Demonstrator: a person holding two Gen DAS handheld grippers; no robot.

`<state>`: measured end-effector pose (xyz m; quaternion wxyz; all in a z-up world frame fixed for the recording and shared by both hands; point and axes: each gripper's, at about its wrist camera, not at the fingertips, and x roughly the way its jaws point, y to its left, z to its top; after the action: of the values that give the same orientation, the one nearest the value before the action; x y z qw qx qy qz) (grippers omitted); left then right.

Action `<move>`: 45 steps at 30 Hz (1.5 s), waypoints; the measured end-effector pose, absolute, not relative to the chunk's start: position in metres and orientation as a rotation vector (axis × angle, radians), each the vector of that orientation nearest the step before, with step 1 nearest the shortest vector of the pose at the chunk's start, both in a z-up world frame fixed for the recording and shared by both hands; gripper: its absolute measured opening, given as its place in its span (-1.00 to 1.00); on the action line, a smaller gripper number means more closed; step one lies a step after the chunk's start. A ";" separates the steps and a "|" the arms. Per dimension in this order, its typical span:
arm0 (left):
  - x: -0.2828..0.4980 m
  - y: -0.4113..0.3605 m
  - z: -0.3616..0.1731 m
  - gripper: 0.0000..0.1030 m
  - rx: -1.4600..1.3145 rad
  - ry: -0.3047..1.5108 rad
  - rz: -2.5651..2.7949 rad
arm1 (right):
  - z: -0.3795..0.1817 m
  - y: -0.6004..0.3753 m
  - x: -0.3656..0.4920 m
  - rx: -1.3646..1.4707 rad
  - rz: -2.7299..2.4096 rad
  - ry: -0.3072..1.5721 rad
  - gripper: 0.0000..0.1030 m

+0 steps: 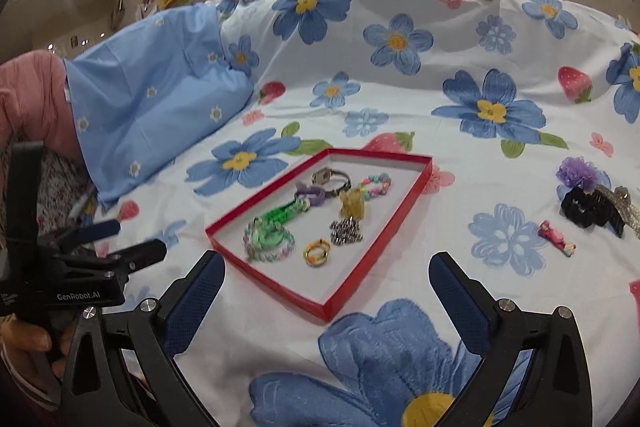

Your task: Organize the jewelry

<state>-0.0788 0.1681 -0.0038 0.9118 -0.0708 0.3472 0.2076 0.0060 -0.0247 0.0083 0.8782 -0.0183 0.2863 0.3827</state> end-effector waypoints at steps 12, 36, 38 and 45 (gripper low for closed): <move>-0.077 0.165 -0.020 1.00 -0.133 0.730 0.426 | -0.012 -0.018 0.007 -0.070 0.791 0.652 1.00; -0.078 0.160 -0.023 1.00 -0.139 0.735 0.421 | -0.018 -0.018 0.013 -0.051 0.796 0.670 1.00; -0.078 0.160 -0.023 1.00 -0.139 0.735 0.416 | -0.018 -0.018 0.013 -0.047 0.798 0.671 1.00; -0.079 0.159 -0.022 1.00 -0.138 0.731 0.416 | -0.017 -0.017 0.012 -0.047 0.803 0.670 1.00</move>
<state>-0.0787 0.1591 -0.0223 0.9106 -0.0668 0.3545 0.2018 0.0117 -0.0170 -0.0166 0.8662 -0.0226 0.3197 0.3834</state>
